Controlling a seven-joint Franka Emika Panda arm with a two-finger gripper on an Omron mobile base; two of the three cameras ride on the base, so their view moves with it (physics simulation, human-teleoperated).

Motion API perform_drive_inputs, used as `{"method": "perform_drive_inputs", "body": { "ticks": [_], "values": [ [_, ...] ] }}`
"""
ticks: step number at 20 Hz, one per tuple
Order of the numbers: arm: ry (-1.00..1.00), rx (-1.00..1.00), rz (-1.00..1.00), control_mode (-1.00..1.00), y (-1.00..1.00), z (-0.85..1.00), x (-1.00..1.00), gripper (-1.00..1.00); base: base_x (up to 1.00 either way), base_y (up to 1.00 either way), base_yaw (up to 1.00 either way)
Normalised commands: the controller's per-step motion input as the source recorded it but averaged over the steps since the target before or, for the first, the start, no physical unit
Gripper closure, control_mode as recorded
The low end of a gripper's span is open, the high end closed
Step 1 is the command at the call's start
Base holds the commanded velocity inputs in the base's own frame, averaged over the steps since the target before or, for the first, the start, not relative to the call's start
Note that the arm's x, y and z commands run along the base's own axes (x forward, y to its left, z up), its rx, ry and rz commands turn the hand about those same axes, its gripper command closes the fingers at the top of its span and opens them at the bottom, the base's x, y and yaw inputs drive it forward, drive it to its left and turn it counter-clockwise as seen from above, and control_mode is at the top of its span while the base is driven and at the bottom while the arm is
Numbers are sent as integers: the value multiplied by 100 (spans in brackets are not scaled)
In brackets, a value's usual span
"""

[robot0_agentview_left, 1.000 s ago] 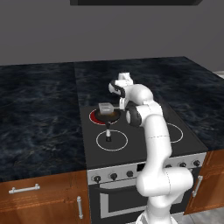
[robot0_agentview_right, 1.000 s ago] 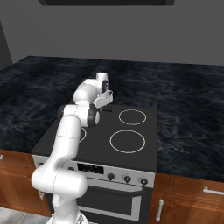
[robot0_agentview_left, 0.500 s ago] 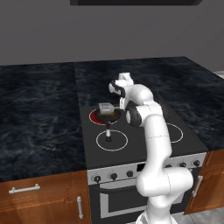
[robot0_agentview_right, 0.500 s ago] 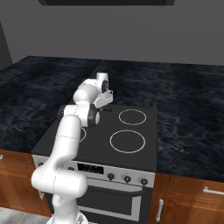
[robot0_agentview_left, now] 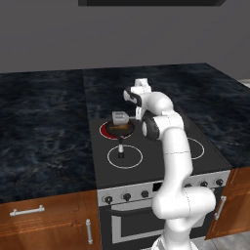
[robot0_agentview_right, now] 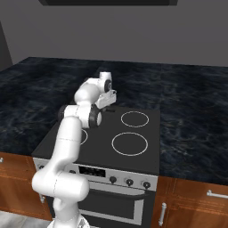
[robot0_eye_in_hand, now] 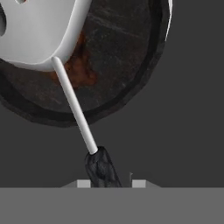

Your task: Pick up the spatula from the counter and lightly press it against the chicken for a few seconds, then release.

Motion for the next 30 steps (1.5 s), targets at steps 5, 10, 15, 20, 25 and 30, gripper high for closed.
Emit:
{"method": "perform_drive_inputs", "body": {
  "ticks": [5, 10, 15, 20, 25, 30],
  "values": [
    [-14, 3, 0, -100, -14, 46, -46, 100, 0, 0, 0],
    [-14, 4, 0, -100, -19, 42, -52, 100, 0, 0, 0],
    [-27, 8, -1, -100, -15, 7, -65, 100, 0, 0, 0],
    [-36, 13, -8, -100, -12, 0, -69, 100, 0, 0, 0],
    [-40, 12, -12, -100, -12, 4, -66, 100, 0, 0, 0],
    [-17, 16, -15, -100, -26, 43, -43, 100, 0, 0, 0]
  ]
}}
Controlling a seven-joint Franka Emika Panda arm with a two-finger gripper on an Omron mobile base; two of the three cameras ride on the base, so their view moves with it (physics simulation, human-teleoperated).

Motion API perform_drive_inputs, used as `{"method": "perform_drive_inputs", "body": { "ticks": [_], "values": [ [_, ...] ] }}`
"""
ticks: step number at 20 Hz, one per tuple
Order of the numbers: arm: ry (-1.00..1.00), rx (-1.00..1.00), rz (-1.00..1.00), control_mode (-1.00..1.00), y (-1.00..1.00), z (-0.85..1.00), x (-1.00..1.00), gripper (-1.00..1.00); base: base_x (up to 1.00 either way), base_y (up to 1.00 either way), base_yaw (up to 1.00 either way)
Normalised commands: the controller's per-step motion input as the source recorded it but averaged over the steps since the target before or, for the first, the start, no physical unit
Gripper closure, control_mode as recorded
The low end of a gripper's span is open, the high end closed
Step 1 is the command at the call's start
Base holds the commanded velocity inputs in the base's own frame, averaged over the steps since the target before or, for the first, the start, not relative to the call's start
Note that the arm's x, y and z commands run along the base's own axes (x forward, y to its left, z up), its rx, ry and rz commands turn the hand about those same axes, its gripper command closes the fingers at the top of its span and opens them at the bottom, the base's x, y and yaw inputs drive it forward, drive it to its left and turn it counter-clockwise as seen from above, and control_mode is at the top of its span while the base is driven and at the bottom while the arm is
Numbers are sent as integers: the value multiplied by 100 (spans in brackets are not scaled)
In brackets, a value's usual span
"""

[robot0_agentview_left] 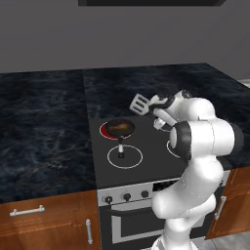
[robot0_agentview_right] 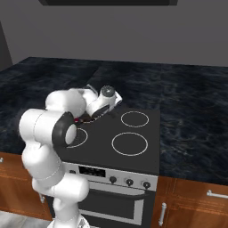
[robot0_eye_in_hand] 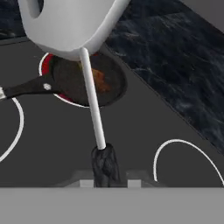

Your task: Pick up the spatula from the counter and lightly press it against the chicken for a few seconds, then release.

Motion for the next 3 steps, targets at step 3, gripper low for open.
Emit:
{"method": "perform_drive_inputs", "body": {
  "ticks": [3],
  "values": [
    [0, 18, -13, -100, -26, 62, -38, 100, 0, 0, 0]
  ]
}}
